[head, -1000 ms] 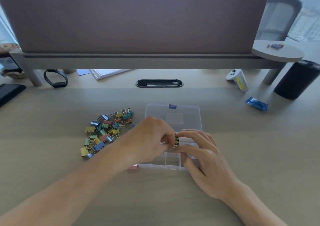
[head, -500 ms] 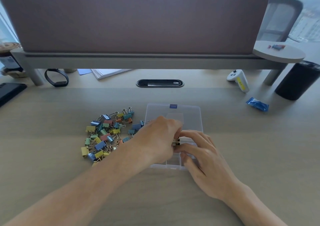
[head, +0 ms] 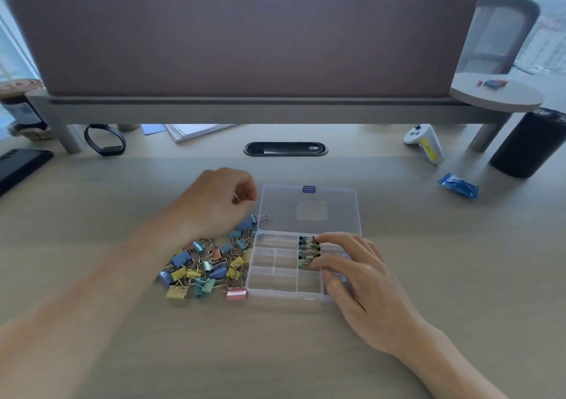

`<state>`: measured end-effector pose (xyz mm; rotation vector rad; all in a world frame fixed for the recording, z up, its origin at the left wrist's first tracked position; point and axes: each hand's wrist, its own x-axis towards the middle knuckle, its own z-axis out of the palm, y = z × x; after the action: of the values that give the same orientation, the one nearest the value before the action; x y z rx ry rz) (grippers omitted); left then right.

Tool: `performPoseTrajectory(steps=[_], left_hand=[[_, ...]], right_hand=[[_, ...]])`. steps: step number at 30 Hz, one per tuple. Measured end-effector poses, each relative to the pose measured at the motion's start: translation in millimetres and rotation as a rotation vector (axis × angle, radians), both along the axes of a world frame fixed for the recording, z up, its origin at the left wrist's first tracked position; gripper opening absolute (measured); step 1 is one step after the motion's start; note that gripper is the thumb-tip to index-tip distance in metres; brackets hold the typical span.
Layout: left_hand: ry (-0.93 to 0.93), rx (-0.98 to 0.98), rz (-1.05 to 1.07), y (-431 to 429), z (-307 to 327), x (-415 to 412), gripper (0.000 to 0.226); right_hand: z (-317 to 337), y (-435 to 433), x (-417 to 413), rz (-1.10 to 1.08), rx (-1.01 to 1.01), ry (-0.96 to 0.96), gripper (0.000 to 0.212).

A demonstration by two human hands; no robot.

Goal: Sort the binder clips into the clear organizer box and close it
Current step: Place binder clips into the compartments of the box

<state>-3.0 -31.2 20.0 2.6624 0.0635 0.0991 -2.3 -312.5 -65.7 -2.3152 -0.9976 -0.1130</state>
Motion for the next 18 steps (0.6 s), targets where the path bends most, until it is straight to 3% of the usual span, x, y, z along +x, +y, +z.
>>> performPoseTrajectory(steps=[3, 7, 18], left_hand=[[0.018, 0.111, 0.112, 36.1, -2.2, 2.3, 0.021], [0.174, 0.235, 0.028, 54.6, 1.4, -1.9, 0.027], [0.302, 0.312, -0.053, 50.9, -5.2, -3.7, 0.036]], right_hand=[[-1.1, 0.0, -0.3, 0.001, 0.008, -0.007, 0.032], [-1.9, -0.3, -0.3, -0.007, 0.010, 0.007, 0.032], [-1.9, -0.4, -0.3, -0.009, -0.011, 0.000, 0.032]])
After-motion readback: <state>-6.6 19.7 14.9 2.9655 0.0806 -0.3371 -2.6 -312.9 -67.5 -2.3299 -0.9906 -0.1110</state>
